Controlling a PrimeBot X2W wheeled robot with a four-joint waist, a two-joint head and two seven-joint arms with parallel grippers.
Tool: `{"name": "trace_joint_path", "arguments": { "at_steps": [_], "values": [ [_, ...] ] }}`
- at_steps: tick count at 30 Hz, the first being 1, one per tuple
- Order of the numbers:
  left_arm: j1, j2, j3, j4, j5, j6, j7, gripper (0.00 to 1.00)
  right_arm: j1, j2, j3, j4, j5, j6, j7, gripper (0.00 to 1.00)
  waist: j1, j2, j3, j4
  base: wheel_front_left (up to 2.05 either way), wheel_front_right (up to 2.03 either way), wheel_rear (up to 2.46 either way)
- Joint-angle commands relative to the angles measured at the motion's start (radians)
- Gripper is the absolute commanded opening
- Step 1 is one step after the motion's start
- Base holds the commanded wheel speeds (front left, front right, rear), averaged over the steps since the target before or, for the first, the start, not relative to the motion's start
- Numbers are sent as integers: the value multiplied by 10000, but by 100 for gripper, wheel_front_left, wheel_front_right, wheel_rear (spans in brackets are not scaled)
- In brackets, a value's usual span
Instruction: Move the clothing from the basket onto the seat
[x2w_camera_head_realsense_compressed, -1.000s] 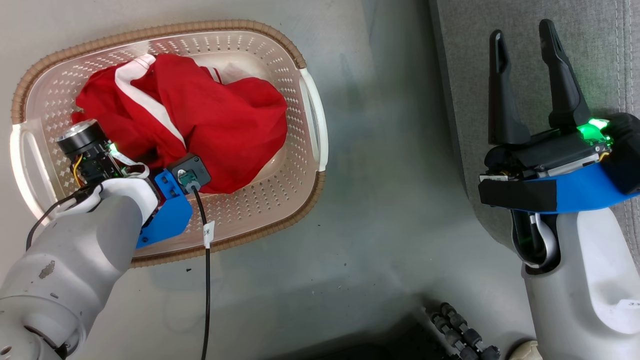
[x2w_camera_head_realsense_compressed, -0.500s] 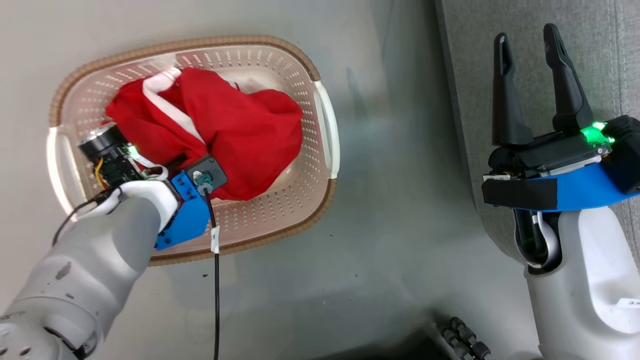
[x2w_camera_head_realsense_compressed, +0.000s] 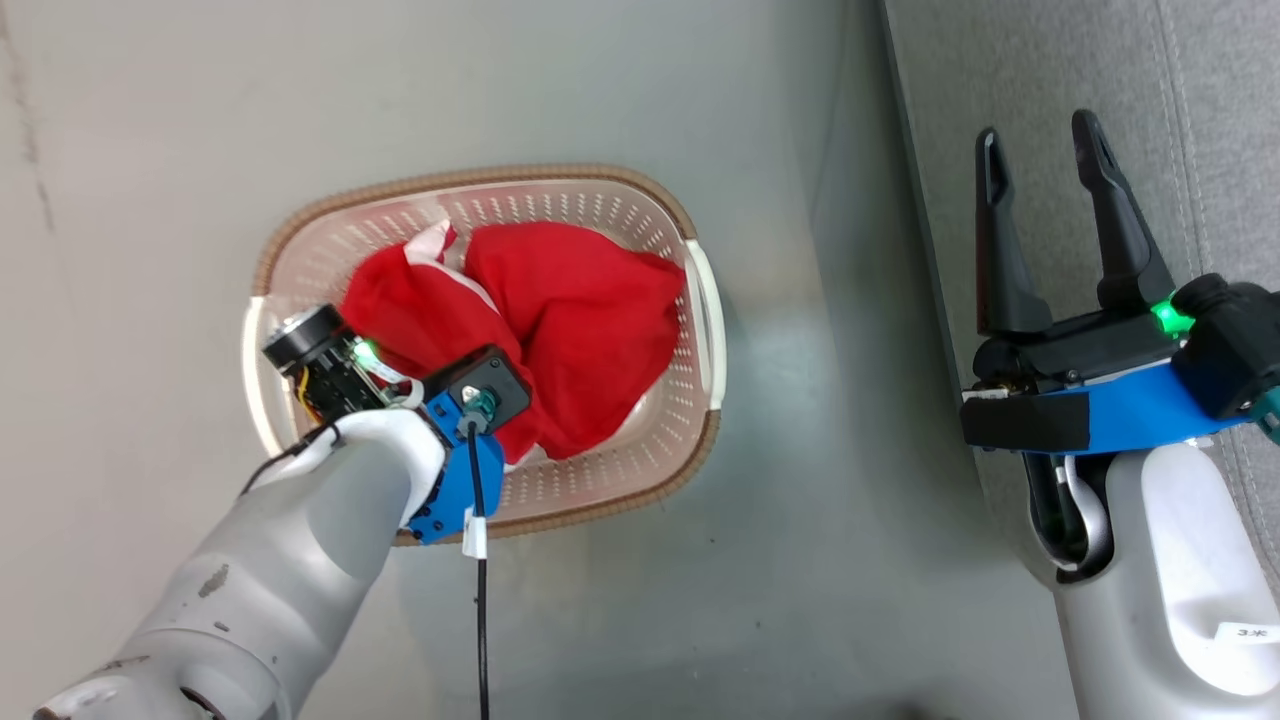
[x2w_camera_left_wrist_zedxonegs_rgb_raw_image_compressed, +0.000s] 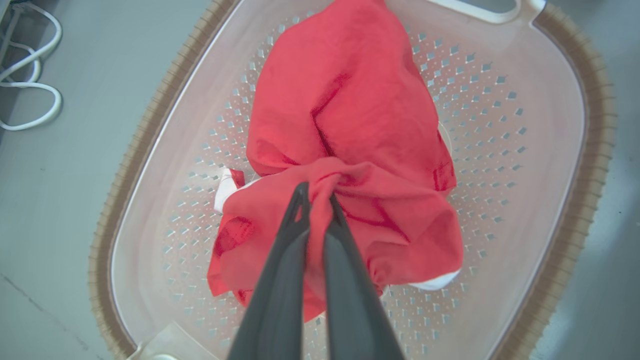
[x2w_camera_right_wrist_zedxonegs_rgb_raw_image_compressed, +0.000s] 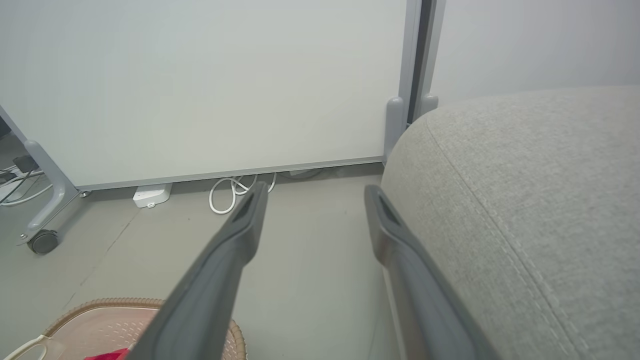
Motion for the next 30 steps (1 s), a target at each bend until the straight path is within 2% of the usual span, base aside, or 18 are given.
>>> {"name": "trace_joint_path", "arguments": {
  "at_steps": [1, 7, 11, 22, 30],
  "values": [
    [118, -86, 102, -94, -96, -7, -82, 0, 182, -80, -40, 55, -84, 5, -7, 100, 1, 0, -549, 343, 0, 0, 0],
    [440, -252, 403, -632, -336, 123, -130, 0, 533, -167, -87, 191, -140, 5, -7, 100, 1, 0, -1310, 707, 0, 0, 0],
    [829, -59, 818, -1500, -470, 348, -129, 0, 853, -168, -85, 287, -170, 5, -7, 100, 1, 0, -1911, 898, 0, 0, 0],
    [1725, 335, 2261, -3690, -426, 716, -132, 0, 1546, -143, -128, 485, -156, 5, -7, 100, 1, 0, -3268, 1175, 0, 0, 0],
    [2152, 231, 3528, -5073, -266, 956, -134, 0, 1969, -92, -200, 632, -85, 5, -7, 100, 1, 0, -4139, 1242, 0, 0, 0]
  ]
}}
